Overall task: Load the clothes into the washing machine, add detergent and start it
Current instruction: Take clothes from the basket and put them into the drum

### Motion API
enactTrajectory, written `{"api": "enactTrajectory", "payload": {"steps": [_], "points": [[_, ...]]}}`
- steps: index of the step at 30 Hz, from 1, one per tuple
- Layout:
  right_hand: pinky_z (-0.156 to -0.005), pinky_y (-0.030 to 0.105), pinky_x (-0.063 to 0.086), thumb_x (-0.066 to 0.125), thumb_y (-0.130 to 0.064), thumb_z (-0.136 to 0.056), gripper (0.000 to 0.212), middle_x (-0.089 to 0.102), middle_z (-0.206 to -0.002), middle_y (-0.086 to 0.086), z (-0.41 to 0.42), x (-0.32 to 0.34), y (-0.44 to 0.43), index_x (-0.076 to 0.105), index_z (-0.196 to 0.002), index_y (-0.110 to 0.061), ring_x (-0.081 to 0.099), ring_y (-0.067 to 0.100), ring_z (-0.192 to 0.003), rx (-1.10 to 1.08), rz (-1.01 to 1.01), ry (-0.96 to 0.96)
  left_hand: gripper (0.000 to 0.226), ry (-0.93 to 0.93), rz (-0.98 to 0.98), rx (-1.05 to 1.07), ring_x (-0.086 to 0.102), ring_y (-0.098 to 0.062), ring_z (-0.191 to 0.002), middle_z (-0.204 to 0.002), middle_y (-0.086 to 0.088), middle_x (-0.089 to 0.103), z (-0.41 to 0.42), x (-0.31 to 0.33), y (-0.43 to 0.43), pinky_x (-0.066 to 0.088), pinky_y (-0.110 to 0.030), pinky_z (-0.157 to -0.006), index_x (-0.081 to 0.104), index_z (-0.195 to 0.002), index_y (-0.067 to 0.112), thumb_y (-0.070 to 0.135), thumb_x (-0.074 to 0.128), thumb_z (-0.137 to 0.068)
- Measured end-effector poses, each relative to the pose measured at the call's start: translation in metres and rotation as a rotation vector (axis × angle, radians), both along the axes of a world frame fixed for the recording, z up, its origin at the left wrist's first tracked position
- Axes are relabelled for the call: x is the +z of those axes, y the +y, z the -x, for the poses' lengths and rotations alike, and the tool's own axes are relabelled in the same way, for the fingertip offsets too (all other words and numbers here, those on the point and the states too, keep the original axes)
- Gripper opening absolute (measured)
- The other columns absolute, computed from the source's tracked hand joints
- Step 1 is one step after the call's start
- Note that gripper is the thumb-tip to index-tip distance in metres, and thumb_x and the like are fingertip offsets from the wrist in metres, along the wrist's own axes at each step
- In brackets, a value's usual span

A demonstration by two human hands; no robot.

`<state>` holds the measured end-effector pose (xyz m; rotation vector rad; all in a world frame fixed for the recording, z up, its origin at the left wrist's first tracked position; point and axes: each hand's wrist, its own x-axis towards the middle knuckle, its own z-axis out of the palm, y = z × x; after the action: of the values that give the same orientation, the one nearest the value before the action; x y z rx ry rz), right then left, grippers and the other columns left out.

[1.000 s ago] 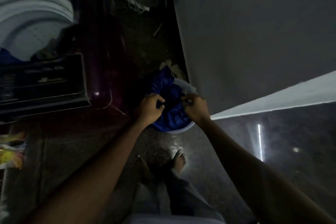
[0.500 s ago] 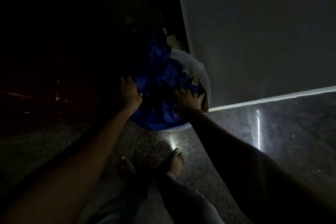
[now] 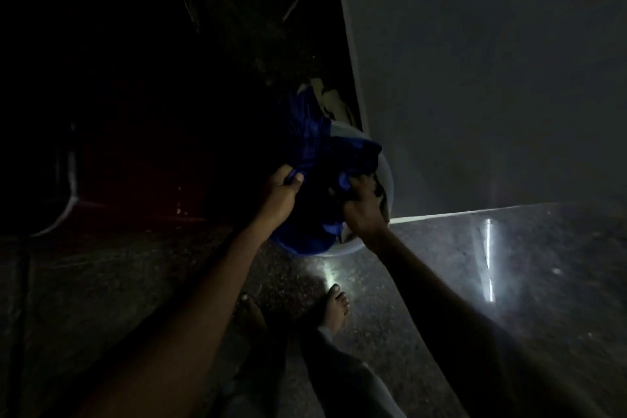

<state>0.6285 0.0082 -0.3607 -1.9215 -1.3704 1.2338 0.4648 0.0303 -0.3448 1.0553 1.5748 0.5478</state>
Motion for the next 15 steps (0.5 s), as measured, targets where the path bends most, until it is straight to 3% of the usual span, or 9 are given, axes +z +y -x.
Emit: {"api": "enactTrajectory", "payload": {"steps": [3,5,6,9,11,15], "points": [[-0.106,0.038,0.033,0.069,-0.020,-0.077,0.028,0.036,-0.134,0.022,-0.003,0.040,-0.004,0.069,-0.102,-0.007,0.038,0.033,-0.126,0.115,-0.197,-0.091,0.017,-0.122,-0.021,0.028,0.060,-0.033,-0.097,-0.098,-0.009,0.064,-0.009,0.054,0.002,0.047,-0.042,-0.087,0.057,-0.084,0.024,0.038,0.048,-0.089],[-0.112,0.034,0.028,0.072,-0.023,-0.078,0.031,0.027,-0.146,0.017,-0.004,0.088,-0.001,0.068,-0.108,-0.018,0.029,0.022,-0.134,0.107,-0.145,0.063,0.023,-0.134,-0.043,0.001,0.056,-0.029,-0.083,-0.083,-0.003,0.057,-0.015,0.096,0.003,0.042,-0.038,-0.078,0.052,-0.075,0.025,0.034,0.046,-0.095],[-0.112,0.036,0.032,0.075,-0.021,-0.077,0.034,0.032,-0.145,0.013,-0.004,0.113,0.001,0.065,-0.109,-0.021,0.035,0.019,-0.133,0.099,-0.086,0.189,0.027,-0.139,-0.043,-0.008,0.053,-0.025,-0.078,-0.079,-0.001,0.054,-0.018,0.117,0.004,0.039,-0.036,-0.076,0.051,-0.073,0.025,0.030,0.044,-0.099],[-0.095,0.041,0.052,0.079,-0.007,-0.074,0.043,0.065,-0.117,0.012,-0.004,0.178,0.003,0.063,-0.113,-0.007,0.064,0.019,-0.108,0.069,-0.038,0.434,0.031,-0.109,-0.048,-0.074,0.052,-0.029,-0.074,-0.078,-0.014,0.051,-0.021,0.179,0.008,0.039,-0.043,-0.073,0.050,-0.075,0.021,0.040,0.041,-0.097],[-0.090,0.036,0.054,0.075,0.000,-0.077,0.039,0.070,-0.108,0.007,-0.002,0.211,0.001,0.062,-0.113,-0.004,0.067,0.014,-0.100,0.002,-0.086,0.382,0.033,-0.102,-0.037,-0.144,0.057,-0.032,-0.079,-0.083,-0.019,0.056,-0.020,0.219,0.013,0.043,-0.046,-0.074,0.054,-0.081,0.018,0.045,0.042,-0.094],[-0.089,0.049,0.053,0.067,-0.004,-0.078,0.024,0.070,-0.100,0.010,-0.007,0.261,0.001,0.063,-0.102,-0.006,0.067,0.025,-0.098,-0.166,-0.183,0.262,0.013,-0.261,0.007,-0.155,0.060,-0.018,-0.088,-0.090,-0.002,0.060,-0.017,0.294,0.018,0.052,-0.036,-0.075,0.058,-0.097,0.014,0.016,0.046,-0.102]]}}
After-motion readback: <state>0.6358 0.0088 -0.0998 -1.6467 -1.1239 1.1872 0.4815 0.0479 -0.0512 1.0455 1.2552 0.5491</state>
